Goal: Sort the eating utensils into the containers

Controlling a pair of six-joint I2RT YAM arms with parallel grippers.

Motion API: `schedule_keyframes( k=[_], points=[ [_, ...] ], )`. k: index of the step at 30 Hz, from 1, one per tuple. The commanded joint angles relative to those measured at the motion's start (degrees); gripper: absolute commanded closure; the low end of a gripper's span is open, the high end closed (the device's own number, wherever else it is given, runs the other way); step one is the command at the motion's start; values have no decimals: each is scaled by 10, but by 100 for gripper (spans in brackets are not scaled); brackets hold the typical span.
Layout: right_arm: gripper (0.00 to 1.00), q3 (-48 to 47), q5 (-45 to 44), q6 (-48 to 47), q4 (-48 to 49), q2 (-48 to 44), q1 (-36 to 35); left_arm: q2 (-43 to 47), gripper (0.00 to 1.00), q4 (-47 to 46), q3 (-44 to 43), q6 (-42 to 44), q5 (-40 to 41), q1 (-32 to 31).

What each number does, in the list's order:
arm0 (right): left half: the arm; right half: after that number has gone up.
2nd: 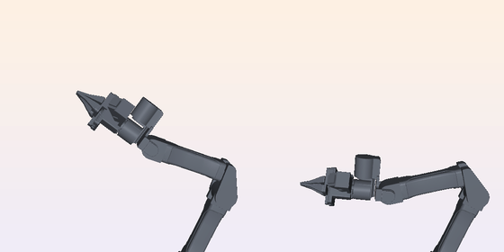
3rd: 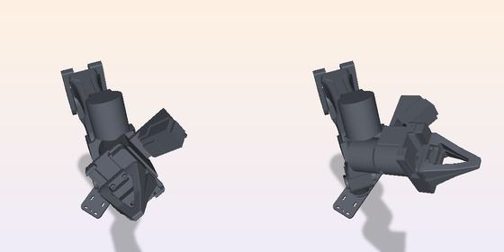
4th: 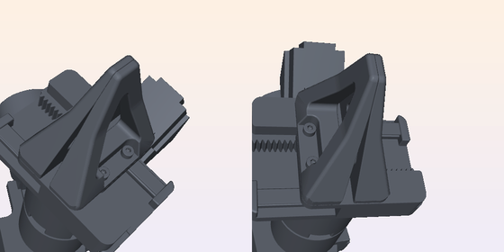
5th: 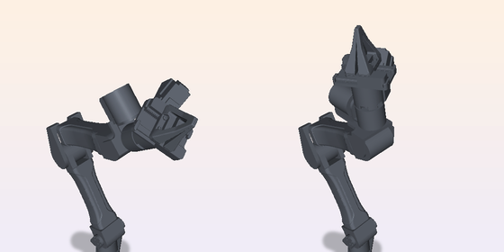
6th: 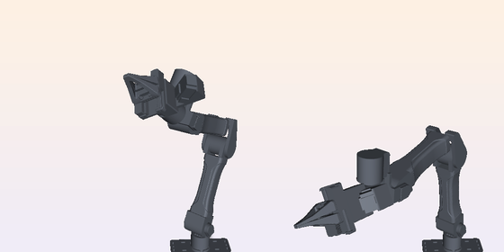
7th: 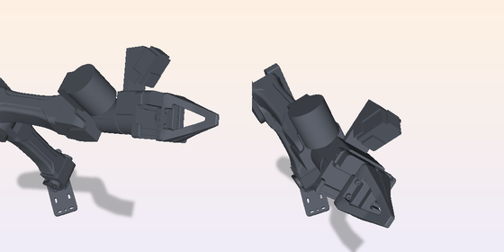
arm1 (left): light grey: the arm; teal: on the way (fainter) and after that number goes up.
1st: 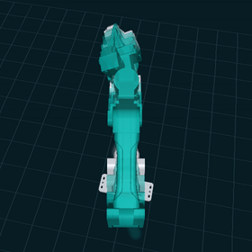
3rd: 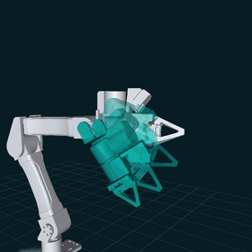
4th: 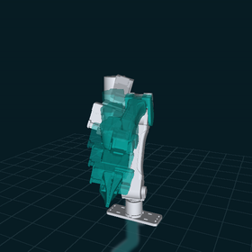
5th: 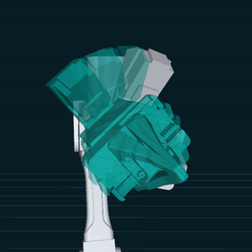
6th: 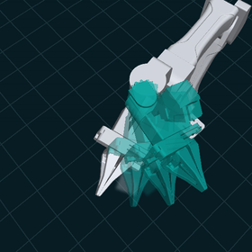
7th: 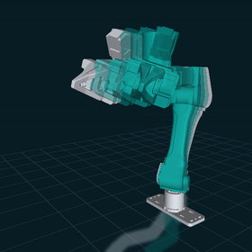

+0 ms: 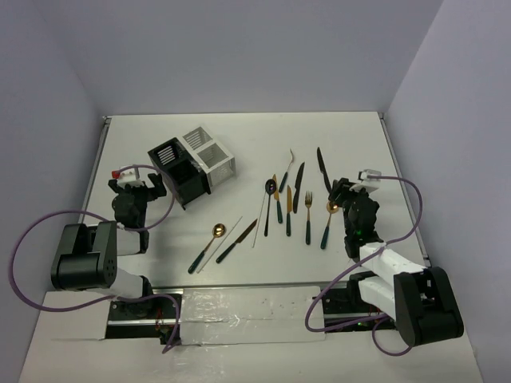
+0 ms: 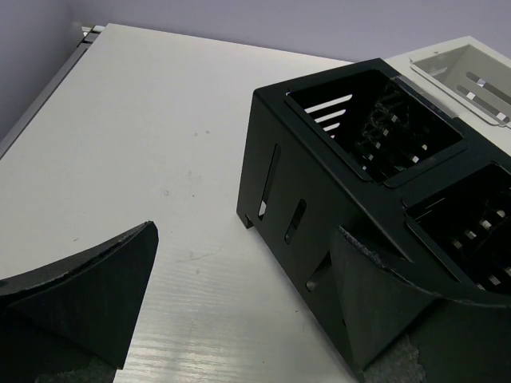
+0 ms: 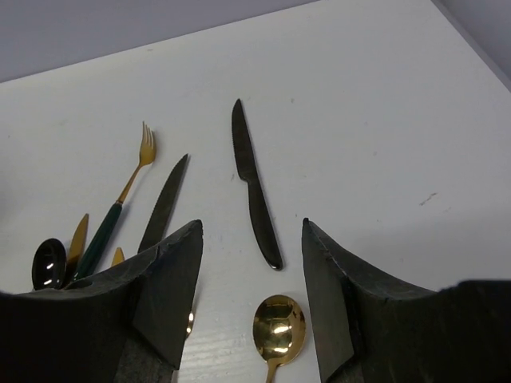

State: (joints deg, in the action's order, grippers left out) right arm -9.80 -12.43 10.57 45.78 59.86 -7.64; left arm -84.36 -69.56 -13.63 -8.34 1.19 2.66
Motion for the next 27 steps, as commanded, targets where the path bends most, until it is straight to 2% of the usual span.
schedule_keyframes(
  k=[1, 4, 8, 9, 10, 12, 13, 15, 16, 20, 23, 27],
  points=[
    [40, -36, 20, -9, 3, 1, -1, 2, 1, -15, -3, -3, -7, -4],
    [39, -89, 39, -20, -66, -1, -1, 2, 1, -15, -3, -3, -7, -4],
    [39, -201, 94, -30, -230, 28, -1, 19, 1, -6, -8, -6, -15, -2],
    [38, -256, 102, -32, -259, 39, -2, 60, 1, 23, -18, -12, -15, -1],
    [38, -284, 108, -36, -326, 65, -2, 83, 1, 129, -38, -16, -15, 9],
    [38, -382, 113, -44, -399, 98, -2, 137, 1, 237, -103, 5, -55, 25],
    [38, -414, 113, -55, -469, 137, -2, 148, 1, 302, -118, 10, -50, 35],
    [38, -514, 107, -66, -544, 180, -1, 178, 1, 362, -154, 30, -56, 49],
    [38, -545, 104, -75, -616, 225, -1, 186, 1, 392, -165, 38, -79, 54],
    [37, -714, 100, -99, -773, 340, 3, 196, 1, 590, -251, 92, -125, 60],
    [37, -809, 90, -129, -885, 434, 9, 188, 1, 665, -284, 115, -138, 64],
    [38, -872, 78, -145, -952, 517, 16, 187, 1, 675, -279, 121, -142, 66]
  ],
)
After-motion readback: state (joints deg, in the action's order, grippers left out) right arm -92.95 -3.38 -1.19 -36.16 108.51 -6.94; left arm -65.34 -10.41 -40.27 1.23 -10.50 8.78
